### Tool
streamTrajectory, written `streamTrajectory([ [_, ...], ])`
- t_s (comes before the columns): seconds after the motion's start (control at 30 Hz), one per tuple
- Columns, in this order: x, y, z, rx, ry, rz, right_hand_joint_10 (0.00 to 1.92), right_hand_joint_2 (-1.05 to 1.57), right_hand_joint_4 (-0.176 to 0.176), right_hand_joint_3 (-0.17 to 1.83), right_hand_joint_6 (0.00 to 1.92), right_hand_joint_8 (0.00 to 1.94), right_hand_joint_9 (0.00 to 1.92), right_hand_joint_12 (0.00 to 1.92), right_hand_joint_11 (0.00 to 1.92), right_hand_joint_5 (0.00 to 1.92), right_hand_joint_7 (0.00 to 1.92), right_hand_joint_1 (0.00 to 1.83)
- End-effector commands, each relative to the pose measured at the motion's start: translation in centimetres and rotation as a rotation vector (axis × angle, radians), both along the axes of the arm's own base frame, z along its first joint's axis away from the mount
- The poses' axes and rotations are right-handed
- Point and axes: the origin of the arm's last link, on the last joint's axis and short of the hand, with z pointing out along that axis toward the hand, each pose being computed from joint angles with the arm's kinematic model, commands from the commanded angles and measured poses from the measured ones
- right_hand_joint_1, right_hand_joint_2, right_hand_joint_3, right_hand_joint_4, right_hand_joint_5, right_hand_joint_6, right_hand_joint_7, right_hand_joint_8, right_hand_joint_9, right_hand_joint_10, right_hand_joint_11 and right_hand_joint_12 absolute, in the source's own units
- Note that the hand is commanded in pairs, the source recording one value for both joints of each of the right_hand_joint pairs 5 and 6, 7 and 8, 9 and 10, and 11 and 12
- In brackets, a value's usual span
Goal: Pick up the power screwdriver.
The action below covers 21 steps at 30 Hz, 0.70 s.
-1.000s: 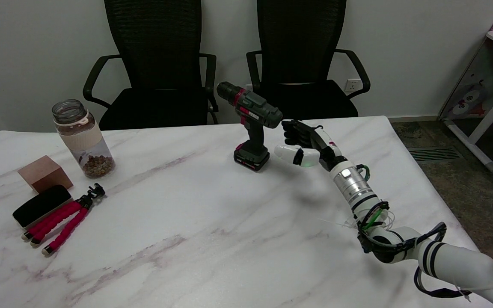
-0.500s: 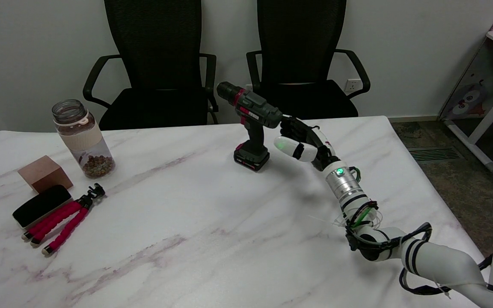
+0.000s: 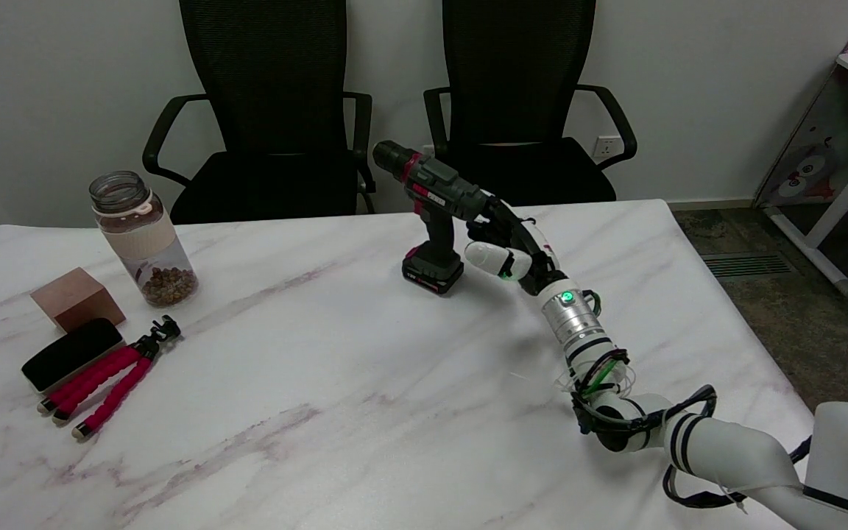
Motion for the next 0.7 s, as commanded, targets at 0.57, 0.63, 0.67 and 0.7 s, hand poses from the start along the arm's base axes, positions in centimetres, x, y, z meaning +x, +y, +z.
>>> streamTrajectory([
  [0.57, 0.8, -3.7, -4.2, 0.027, 0.011, 0.027, 0.29, -0.23, 0.043, 0.54, 0.00, 0.00, 0.29, 0.27, 0.27, 0.00, 0.00, 0.84],
  [0.63, 0.8, -4.0, -4.4, 0.029, 0.010, 0.019, 0.28, -0.24, 0.046, 0.54, 0.00, 0.00, 0.28, 0.26, 0.26, 0.00, 0.00, 0.84],
  [0.67, 0.8, -4.1, -4.5, 0.030, 0.009, 0.015, 0.28, -0.24, 0.047, 0.55, 0.00, 0.00, 0.28, 0.25, 0.25, 0.00, 0.00, 0.84],
  [0.7, 0.8, -4.1, -4.6, 0.032, 0.008, 0.011, 0.28, -0.25, 0.048, 0.55, 0.00, 0.00, 0.28, 0.25, 0.25, 0.00, 0.00, 0.84],
])
